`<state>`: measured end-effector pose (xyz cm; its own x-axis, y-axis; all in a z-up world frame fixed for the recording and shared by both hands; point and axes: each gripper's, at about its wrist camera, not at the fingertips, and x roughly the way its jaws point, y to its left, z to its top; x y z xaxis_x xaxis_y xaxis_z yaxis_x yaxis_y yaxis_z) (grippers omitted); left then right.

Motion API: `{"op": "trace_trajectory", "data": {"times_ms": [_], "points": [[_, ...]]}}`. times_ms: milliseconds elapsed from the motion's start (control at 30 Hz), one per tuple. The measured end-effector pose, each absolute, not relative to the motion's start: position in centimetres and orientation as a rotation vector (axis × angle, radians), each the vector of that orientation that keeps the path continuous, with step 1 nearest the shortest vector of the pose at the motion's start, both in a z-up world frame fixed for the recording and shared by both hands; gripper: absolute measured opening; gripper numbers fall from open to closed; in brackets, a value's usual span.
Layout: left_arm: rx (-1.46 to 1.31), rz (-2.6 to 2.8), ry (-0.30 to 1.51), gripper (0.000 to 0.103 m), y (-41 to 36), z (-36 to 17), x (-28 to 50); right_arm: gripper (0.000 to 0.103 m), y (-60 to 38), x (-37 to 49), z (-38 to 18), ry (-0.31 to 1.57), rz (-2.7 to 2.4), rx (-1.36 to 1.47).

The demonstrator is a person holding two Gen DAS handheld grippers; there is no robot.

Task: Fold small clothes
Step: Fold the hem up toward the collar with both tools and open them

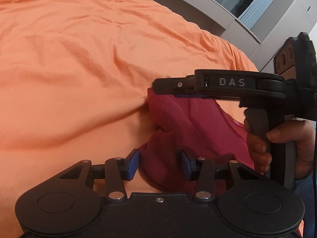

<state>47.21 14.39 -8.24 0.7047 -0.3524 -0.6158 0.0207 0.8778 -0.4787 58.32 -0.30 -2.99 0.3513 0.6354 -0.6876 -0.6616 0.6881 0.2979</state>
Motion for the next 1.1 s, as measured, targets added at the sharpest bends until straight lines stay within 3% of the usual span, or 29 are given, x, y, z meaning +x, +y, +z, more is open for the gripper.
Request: {"op": "trace_trajectory", "data": {"times_ms": [67,100,133,233,267,500,567,633,700,767,833,900,967,1100], "points": [[-0.461,-0.214,0.770,0.047,14.4,-8.2,47.2,0.037,0.3,58.3,-3.4,0.877,0.827,-0.063],[-0.460,-0.214,0.771,0.046,14.3,-8.2,47.3,0.016,0.5,58.3,-3.6,0.880,0.821,-0.075],[-0.461,-0.215,0.773,0.045,14.3,-8.2,47.3,0.011,0.7,58.2,-3.8,0.879,0.809,-0.089],[-0.471,-0.203,0.785,0.027,14.4,-8.3,47.3,0.007,0.9,57.6,-3.3,0.807,0.790,-0.118],[-0.477,-0.188,0.789,0.015,14.4,-8.2,47.3,0.007,0.9,57.5,-3.0,0.787,0.786,-0.112],[-0.549,-0.059,0.756,0.011,15.6,-7.2,46.2,0.008,2.1,57.3,-3.0,0.756,0.808,-0.094],[-0.529,-0.048,0.795,0.012,15.4,-7.9,46.6,0.012,1.7,57.3,-3.2,0.764,0.794,-0.090],[-0.532,-0.046,0.819,0.013,15.4,-8.4,46.9,0.037,0.3,57.2,-2.7,0.751,0.764,-0.081],[-0.546,-0.043,0.824,0.019,15.6,-8.4,47.0,0.052,-1.8,56.8,-1.9,0.730,0.731,-0.077],[-0.556,-0.048,0.822,0.020,15.8,-8.4,47.0,0.061,-4.5,55.8,-1.0,0.703,0.689,-0.097],[-0.571,-0.060,0.813,0.026,16.1,-8.2,47.0,0.081,-7.4,54.3,-0.3,0.662,0.622,-0.134],[-0.584,-0.060,0.801,0.036,16.4,-8.0,47.0,0.094,-10.6,52.8,0.2,0.624,0.568,-0.137],[-0.584,-0.059,0.790,0.043,16.4,-7.8,47.0,0.095,-13.3,51.1,0.6,0.596,0.522,-0.141],[-0.551,-0.021,0.792,0.046,16.1,-7.8,47.4,0.099,-18.0,47.3,0.1,0.585,0.448,-0.144]]}}
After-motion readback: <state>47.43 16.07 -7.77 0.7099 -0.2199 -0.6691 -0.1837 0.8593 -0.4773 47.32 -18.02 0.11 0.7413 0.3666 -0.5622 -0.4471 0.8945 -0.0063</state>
